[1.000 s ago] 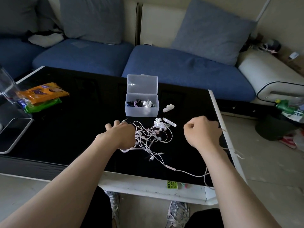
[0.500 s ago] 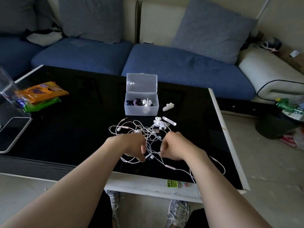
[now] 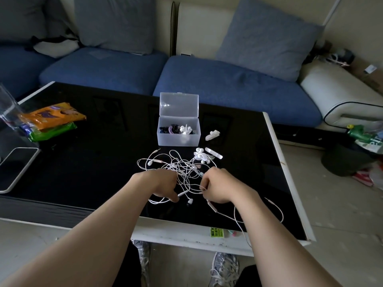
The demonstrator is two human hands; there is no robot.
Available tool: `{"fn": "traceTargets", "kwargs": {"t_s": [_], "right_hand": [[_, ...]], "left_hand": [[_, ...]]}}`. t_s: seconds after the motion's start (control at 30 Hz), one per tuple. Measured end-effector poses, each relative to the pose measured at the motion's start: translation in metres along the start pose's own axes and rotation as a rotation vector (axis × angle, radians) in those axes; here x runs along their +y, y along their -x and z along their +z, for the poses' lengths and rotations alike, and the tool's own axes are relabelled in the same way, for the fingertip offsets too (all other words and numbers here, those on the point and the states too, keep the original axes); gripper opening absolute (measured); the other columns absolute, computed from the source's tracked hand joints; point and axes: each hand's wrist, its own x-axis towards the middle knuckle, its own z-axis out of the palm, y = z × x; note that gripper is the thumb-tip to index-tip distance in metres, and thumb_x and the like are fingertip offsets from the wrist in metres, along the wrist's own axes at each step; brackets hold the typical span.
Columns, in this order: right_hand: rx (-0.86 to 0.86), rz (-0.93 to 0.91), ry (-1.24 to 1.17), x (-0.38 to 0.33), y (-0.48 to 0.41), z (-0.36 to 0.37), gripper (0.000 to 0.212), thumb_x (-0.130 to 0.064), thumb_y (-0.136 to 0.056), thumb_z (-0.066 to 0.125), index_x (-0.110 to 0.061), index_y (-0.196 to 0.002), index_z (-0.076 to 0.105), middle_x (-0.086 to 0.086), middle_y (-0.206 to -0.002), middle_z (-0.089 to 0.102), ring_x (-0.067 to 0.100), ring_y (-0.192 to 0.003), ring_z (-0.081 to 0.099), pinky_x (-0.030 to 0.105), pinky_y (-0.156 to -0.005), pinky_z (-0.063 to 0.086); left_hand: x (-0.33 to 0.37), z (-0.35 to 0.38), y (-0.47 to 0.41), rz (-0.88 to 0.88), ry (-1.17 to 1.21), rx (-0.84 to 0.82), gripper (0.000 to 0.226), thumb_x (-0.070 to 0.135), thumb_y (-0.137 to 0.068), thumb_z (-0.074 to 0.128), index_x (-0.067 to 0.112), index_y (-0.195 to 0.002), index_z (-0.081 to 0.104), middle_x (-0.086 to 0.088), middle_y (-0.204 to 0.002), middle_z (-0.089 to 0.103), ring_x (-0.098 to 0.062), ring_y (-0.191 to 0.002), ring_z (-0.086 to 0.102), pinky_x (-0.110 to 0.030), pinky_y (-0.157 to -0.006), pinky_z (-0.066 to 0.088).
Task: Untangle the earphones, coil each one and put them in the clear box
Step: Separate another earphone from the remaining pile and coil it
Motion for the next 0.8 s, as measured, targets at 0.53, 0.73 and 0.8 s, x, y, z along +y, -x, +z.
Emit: {"fn": "traceTargets", "kwargs": {"t_s": [0.53, 0.73, 0.8], "right_hand": [[0.53, 0.052, -1.064, -0.011, 0.057, -0.057, 0.021, -0.02, -0.091, 0.07, -0.007, -0.076, 0.076, -0.003, -0.053, 0.031, 0.01, -0.042, 0.026, 0.023, -0.041, 0.022], [0.779, -0.022, -1.355, -0.017, 0.059, -0.056, 0.019, -0.016, -0.104, 0.053, -0.009, -0.088, 0.061, 0.001, -0.068, 0.067, 0.022, -0.069, 0.074, 0.044, -0.081, 0.065], [0.755, -0.076, -1.554, -0.022, 0.062, -0.059, 0.024, -0.018, -0.112, 0.041, -0.007, -0.098, 0.057, 0.013, -0.081, 0.076, 0.032, -0.083, 0.08, 0.047, -0.081, 0.066]], "left_hand": [[-0.024, -0.008, 0.0, -0.228, 0.322, 0.187, 0.114, 0.118, -0.043, 0.022, 0.027, -0.092, 0.069, 0.001, -0.114, 0.067, -0.027, -0.115, 0.061, -0.055, -0.108, 0.043], [-0.013, -0.025, 0.023, -0.248, 0.661, 0.529, 0.059, 0.066, -0.076, 0.046, 0.016, -0.06, 0.074, 0.0, -0.068, 0.07, -0.026, -0.073, 0.066, -0.051, -0.094, 0.057], [-0.006, -0.029, 0.028, -0.297, 0.781, 0.638, 0.047, 0.051, -0.081, 0.053, 0.013, -0.055, 0.058, 0.0, -0.059, 0.063, -0.027, -0.064, 0.061, -0.047, -0.089, 0.055]]}}
